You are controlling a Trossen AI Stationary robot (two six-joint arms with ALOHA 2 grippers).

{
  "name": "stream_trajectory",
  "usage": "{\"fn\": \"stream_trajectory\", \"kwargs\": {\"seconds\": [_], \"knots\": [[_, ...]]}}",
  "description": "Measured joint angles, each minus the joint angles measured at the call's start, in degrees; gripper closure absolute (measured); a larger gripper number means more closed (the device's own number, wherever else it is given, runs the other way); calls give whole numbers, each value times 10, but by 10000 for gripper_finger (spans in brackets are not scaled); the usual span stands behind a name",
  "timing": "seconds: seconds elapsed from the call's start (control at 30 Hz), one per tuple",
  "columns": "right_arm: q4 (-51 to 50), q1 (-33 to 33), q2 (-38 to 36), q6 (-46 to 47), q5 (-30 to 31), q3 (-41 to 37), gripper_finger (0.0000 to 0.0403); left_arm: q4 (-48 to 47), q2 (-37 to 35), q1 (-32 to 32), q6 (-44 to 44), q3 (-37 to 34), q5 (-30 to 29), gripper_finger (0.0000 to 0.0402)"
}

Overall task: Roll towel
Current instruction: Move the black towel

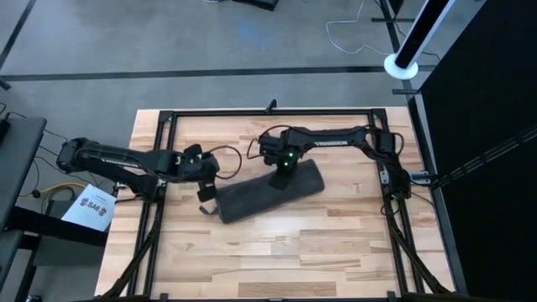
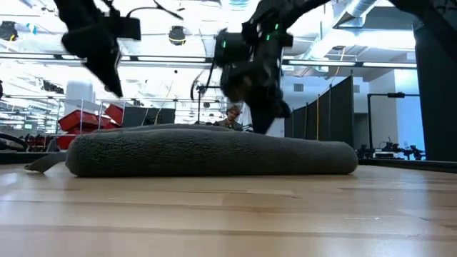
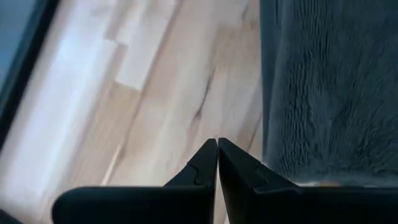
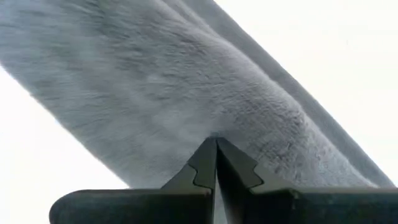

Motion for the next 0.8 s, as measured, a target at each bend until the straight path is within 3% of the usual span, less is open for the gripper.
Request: {"fn": "stream_trajectory", "kwargs": {"seconds": [0.13, 0.23, 0.5, 0.6, 0.8], "knots": [[-6, 7, -50, -18, -2, 0, 399, 9, -23, -30, -36, 19, 78, 402], [-26, 9, -86, -51, -2, 0, 397, 67, -26, -67, -86, -5, 130, 402], [-56, 10, -182, -54, 13, -10, 398, 329, 45, -138, -190, -130, 168, 402], [-56, 9, -199, -38, 15, -11, 398, 331, 88, -128, -180, -146, 173, 402], [-61, 26, -206, -11, 17, -11, 398, 305, 165, -59, -64, -149, 167, 402]]}}
